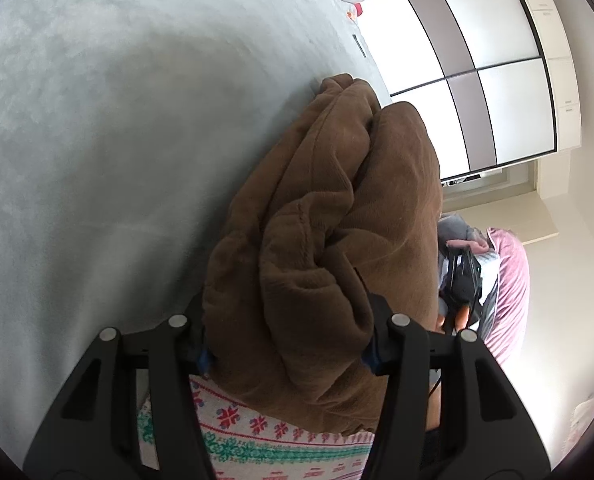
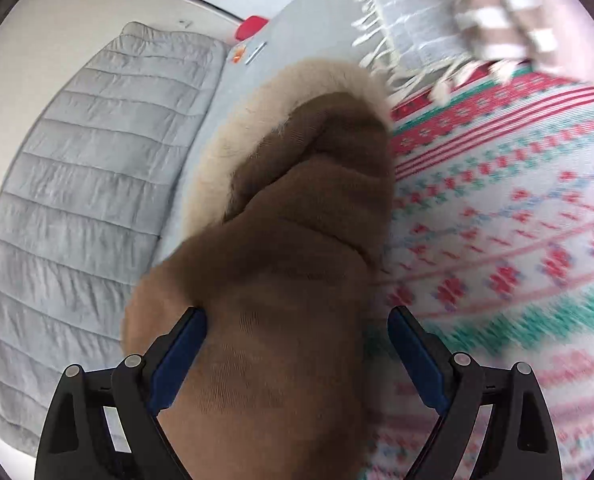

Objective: Fold large clothes

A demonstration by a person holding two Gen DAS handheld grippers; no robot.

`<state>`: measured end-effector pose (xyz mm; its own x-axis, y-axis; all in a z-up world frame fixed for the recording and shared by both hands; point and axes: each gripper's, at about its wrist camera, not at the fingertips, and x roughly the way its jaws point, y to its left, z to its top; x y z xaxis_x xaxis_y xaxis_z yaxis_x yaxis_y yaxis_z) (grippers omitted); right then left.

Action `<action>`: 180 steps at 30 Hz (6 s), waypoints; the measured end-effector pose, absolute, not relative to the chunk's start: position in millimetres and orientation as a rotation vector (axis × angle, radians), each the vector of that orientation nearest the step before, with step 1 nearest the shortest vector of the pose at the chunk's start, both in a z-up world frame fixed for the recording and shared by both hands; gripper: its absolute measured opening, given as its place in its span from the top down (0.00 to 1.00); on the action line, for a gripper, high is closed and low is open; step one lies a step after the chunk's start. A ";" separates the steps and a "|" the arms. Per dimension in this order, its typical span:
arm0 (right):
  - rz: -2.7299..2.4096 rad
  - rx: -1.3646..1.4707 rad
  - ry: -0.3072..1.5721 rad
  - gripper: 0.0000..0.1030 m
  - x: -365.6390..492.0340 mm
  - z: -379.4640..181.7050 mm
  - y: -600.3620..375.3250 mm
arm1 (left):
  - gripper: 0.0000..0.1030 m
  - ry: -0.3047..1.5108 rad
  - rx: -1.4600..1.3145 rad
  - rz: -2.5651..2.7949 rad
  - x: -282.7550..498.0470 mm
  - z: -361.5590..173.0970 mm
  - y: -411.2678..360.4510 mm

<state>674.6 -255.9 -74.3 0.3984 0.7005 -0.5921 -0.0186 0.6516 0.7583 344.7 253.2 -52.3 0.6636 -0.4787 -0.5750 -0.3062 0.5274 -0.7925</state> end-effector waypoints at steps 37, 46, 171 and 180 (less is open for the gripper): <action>0.447 0.268 0.779 0.65 605.9 58.0 -172.6 | 0.66 0.650 -0.903 -0.154 322.9 25.6 246.2; 0.457 0.221 0.711 0.65 558.9 126.7 -178.7 | 0.66 0.555 -0.821 -0.207 291.9 64.9 225.0; 0.563 0.014 0.492 0.00 -54.4 99.4 -143.8 | 0.00 0.551 -0.038 0.426 -95.1 106.5 38.3; 0.542 0.002 0.502 0.00 -46.5 86.3 -141.2 | 0.00 0.571 -0.018 0.428 -84.7 97.5 32.0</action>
